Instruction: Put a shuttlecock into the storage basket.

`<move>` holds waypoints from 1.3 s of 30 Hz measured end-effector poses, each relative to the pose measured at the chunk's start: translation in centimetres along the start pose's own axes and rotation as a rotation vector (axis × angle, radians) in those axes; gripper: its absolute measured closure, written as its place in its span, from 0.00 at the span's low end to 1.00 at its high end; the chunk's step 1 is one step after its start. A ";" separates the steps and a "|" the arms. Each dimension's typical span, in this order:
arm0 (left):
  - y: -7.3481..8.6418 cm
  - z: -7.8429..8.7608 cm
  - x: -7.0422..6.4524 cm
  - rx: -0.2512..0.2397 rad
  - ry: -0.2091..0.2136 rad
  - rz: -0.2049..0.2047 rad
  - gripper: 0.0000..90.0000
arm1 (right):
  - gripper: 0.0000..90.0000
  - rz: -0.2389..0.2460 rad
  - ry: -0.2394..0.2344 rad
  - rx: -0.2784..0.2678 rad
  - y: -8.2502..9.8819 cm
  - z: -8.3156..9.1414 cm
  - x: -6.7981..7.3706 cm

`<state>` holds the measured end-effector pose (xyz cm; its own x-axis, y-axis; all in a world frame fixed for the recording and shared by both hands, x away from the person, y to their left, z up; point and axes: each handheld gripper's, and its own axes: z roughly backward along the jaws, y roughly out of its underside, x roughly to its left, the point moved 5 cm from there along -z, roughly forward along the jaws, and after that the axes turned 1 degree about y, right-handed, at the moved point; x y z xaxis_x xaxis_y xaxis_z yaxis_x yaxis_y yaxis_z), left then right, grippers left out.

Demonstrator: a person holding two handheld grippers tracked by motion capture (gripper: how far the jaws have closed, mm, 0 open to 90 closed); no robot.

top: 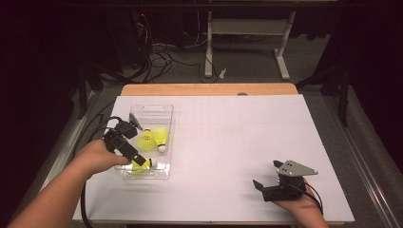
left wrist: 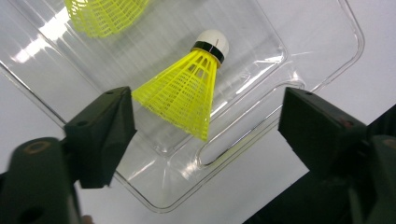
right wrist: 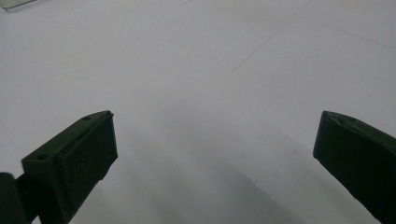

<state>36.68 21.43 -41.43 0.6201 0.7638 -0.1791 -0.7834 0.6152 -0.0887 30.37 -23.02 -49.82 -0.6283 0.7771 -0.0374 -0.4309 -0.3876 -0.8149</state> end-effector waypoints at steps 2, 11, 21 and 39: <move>-0.1 -0.1 -0.1 -0.002 -0.007 -0.009 0.14 | 0.00 -0.001 0.001 -0.001 0.0 0.0 0.0; -0.3 -0.4 -0.3 0.009 -0.027 0.014 0.00 | 0.00 0.000 0.000 0.000 0.0 0.0 0.0; -0.6 -0.3 -0.2 -0.099 -0.012 0.017 0.01 | 0.00 0.001 -0.001 -0.002 0.0 0.0 0.0; 0.2 -2.2 -0.5 -0.419 0.004 0.023 0.01 | 0.00 0.000 -0.002 -0.004 0.0 0.1 0.1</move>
<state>36.08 20.71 -43.56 0.6028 0.7750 -0.1898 -0.7470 0.4646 -0.4756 30.32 -22.99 -49.76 -0.6295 0.7762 -0.0363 -0.4282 -0.3855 -0.8173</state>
